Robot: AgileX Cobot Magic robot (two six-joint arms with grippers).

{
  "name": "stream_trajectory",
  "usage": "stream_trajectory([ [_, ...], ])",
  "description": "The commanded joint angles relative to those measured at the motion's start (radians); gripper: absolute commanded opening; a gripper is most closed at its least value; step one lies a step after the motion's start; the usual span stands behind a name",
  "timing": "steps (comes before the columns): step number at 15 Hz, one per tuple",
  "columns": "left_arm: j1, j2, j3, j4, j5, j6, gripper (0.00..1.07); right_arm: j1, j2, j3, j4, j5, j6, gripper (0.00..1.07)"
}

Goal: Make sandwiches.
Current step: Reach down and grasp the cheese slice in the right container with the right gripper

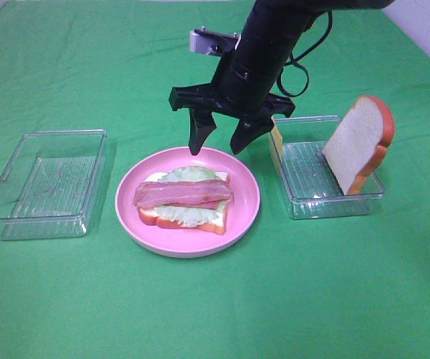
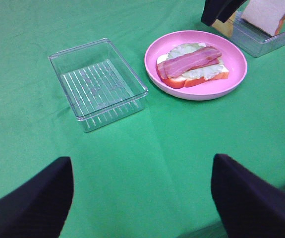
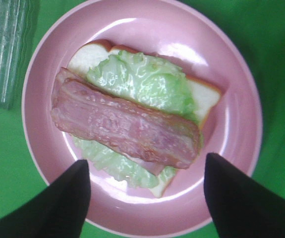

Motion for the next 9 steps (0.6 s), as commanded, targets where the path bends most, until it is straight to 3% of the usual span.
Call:
stream_trajectory([
  [1, -0.002, -0.020, 0.001, 0.002, -0.010, -0.001, 0.74, -0.005, -0.002, -0.092, -0.121, 0.125, 0.046, 0.63],
  [4, -0.002, -0.020, 0.001, 0.002, -0.010, -0.001, 0.74, -0.021, -0.002, -0.183, -0.249, 0.203, 0.111, 0.63],
  [9, -0.002, -0.020, 0.001, 0.002, -0.010, -0.001, 0.74, -0.133, 0.052, -0.193, -0.166, 0.125, 0.077, 0.62],
])
